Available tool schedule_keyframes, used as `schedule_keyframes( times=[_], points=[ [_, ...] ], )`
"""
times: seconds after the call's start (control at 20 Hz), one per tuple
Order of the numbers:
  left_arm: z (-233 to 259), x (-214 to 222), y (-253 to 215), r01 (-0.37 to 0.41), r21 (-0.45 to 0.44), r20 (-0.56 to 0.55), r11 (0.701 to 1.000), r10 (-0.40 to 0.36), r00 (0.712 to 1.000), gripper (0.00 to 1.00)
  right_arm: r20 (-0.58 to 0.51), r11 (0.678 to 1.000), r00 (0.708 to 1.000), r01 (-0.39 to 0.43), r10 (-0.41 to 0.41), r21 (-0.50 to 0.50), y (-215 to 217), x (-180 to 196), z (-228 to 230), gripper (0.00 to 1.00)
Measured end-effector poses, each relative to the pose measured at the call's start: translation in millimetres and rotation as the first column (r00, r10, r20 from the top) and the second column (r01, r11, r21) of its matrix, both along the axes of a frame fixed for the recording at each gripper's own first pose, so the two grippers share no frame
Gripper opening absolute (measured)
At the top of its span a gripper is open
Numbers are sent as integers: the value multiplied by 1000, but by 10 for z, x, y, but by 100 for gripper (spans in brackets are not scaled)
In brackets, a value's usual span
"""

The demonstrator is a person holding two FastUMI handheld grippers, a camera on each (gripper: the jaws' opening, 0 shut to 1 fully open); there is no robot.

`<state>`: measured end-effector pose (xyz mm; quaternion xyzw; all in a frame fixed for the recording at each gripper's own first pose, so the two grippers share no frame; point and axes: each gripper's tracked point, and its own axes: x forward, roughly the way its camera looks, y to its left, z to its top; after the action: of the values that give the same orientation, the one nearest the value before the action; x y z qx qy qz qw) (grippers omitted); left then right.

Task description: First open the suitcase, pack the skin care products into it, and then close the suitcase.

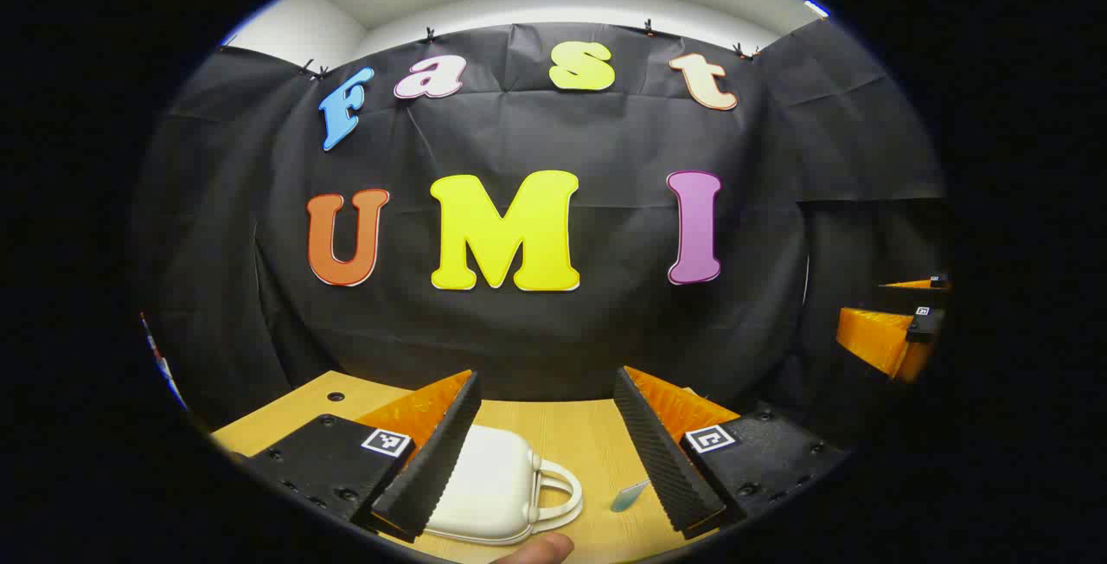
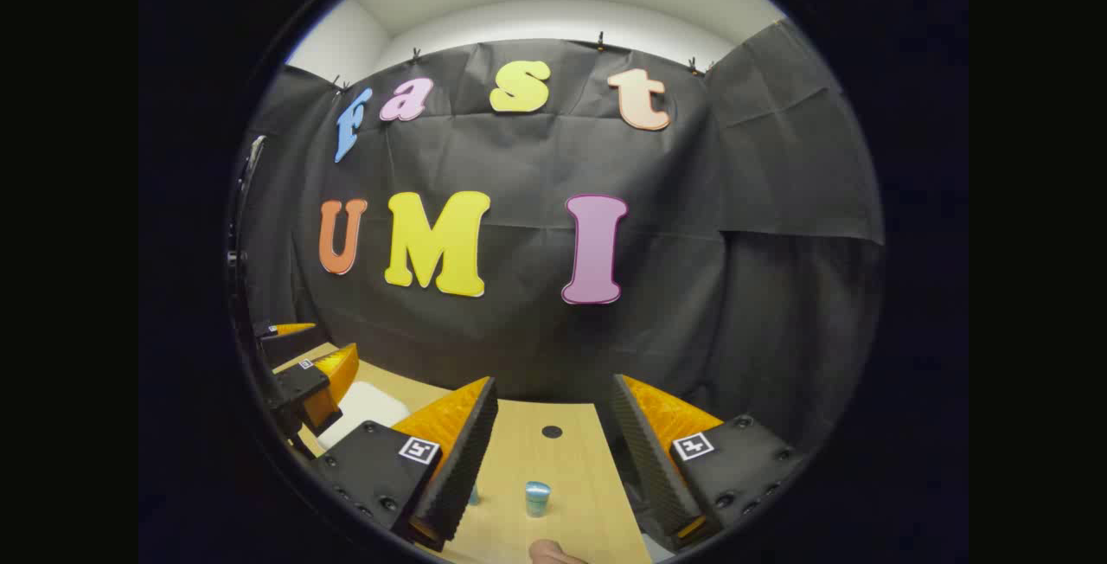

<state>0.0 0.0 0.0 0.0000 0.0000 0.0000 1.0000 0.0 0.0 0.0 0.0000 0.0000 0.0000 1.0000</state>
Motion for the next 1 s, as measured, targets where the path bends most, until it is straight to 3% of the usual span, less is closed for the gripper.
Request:
schedule_keyframes(
  times=[0.75,1.0],
  points=[
    [-190,-56,-70,-12,-14,-41,1000,11,999,99,44,1000,999,5,-6,17,-157,170,129,79],
    [-887,101,72,-25,176,-73,984,38,997,99,40,999,999,37,-37,-9,-326,136,52,77]
  ],
)
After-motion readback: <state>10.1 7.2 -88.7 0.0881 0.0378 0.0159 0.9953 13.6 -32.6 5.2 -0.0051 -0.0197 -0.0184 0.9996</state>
